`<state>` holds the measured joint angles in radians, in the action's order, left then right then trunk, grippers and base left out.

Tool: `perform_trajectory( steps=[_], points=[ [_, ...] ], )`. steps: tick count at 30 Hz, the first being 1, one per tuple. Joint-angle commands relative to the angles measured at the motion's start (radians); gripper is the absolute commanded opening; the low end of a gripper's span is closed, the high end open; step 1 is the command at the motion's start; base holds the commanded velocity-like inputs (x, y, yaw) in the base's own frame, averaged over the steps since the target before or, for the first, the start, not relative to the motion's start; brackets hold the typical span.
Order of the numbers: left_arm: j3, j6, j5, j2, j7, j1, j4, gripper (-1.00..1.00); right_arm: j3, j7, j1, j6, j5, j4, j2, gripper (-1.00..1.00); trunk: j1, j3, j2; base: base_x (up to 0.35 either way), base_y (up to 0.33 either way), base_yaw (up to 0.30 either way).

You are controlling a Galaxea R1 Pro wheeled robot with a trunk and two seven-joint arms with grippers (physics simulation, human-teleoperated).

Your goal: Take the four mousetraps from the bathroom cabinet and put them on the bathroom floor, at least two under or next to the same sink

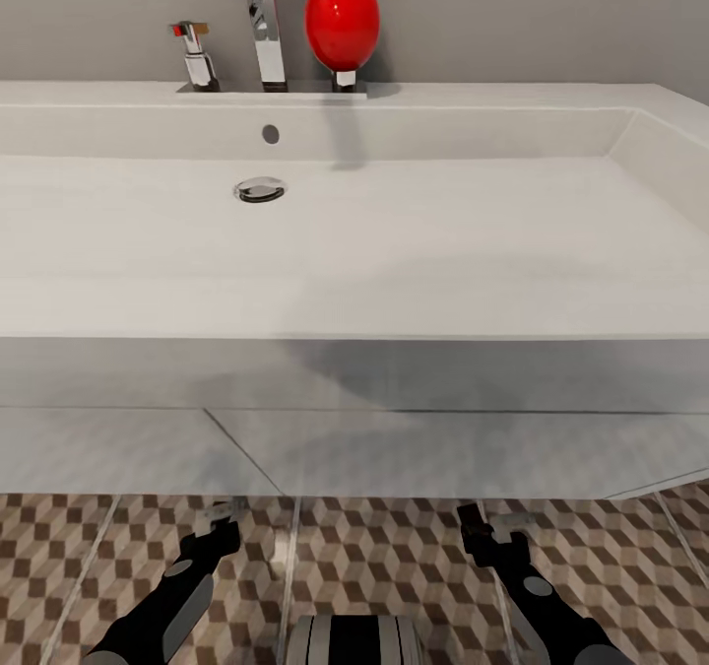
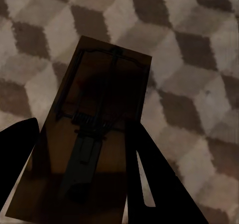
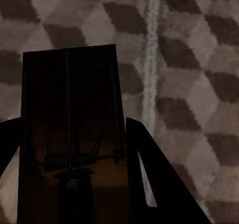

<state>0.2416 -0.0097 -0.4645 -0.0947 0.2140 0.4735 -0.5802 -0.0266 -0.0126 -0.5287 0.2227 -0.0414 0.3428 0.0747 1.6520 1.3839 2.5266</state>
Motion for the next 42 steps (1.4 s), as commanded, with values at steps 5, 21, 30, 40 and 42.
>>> perform_trajectory(
  steps=[5,21,30,40,42],
  points=[
    [0.007,-0.004,-0.009,-0.004,0.008,0.000,-0.001,-1.00,-0.002,0.001,0.000,0.004,0.000,-0.001,0.000,-1.00,0.000,0.001,0.000,0.000,0.000,0.000],
    [0.004,-0.009,-0.012,0.010,0.007,0.000,0.036,-1.00,0.000,0.005,0.000,0.001,0.002,0.062,-0.015,-1.00,0.000,0.001,0.000,0.000,0.000,0.000],
    [0.009,-0.003,-0.014,0.014,-0.003,0.007,0.042,-1.00,-0.002,-0.006,-0.015,-0.028,0.005,0.063,-0.032,-1.00,0.000,0.001,0.000,0.000,0.000,0.000],
    [0.012,0.006,0.022,0.022,-0.003,0.097,0.033,-1.00,0.000,-0.007,-0.069,-0.138,0.001,0.061,-0.033,-1.00,0.000,0.001,0.000,0.000,0.000,0.000],
    [0.011,0.006,0.054,0.025,-0.004,0.101,0.038,-1.00,0.000,-0.007,-0.069,-0.139,0.001,0.061,-0.033,-1.00,0.000,0.001,0.000,0.000,0.000,0.000]
  ],
)
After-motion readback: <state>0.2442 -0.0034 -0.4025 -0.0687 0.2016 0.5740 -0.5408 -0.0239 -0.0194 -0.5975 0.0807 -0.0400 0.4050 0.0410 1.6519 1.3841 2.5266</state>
